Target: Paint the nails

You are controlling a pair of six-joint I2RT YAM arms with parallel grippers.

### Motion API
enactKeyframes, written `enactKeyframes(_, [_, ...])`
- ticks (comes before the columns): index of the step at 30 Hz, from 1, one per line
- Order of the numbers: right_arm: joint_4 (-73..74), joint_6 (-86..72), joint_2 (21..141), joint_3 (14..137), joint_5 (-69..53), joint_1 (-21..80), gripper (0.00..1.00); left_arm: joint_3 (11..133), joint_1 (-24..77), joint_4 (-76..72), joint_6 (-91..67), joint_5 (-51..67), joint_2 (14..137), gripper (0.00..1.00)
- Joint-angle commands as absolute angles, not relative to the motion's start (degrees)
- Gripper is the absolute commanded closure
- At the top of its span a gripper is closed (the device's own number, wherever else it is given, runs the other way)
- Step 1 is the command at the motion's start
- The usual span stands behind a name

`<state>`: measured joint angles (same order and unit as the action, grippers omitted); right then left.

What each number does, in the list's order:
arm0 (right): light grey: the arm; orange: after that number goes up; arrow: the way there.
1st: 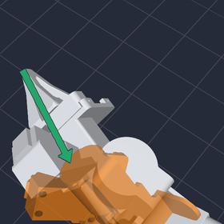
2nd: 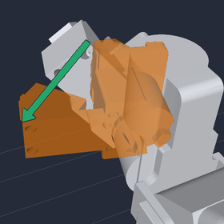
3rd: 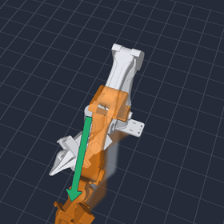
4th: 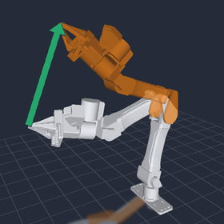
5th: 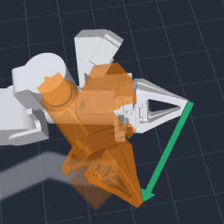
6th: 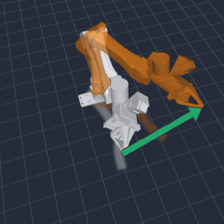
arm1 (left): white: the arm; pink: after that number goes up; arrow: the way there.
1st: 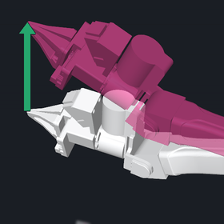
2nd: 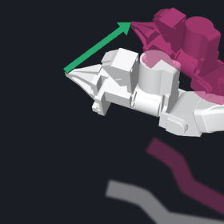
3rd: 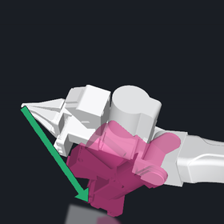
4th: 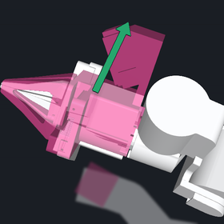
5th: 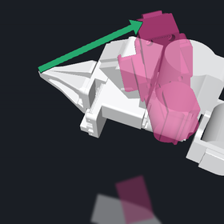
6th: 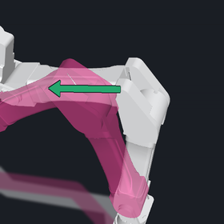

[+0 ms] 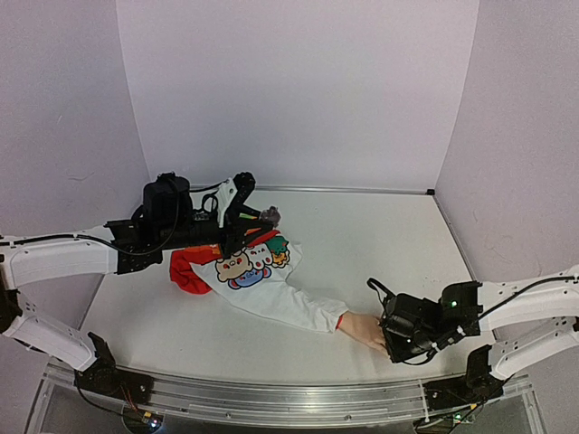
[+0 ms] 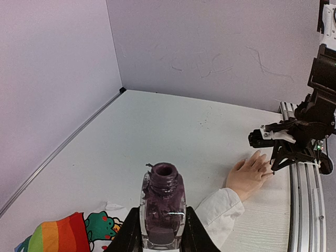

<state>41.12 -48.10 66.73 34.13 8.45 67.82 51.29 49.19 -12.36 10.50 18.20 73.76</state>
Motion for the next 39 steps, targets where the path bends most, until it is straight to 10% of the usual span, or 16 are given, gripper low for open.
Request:
enactKeyframes(1, [41.17, -48.52, 67.98, 35.73, 9.33, 68.12, 1.0, 51.95, 49.31, -13.45, 10.57, 17.75, 71.99, 1.0])
enactKeyframes(39, [44.12, -49.66, 68.27, 35.27, 11.3, 68.12, 1.0, 52.39, 49.31, -13.48, 10.64, 18.1, 72.21, 1.0])
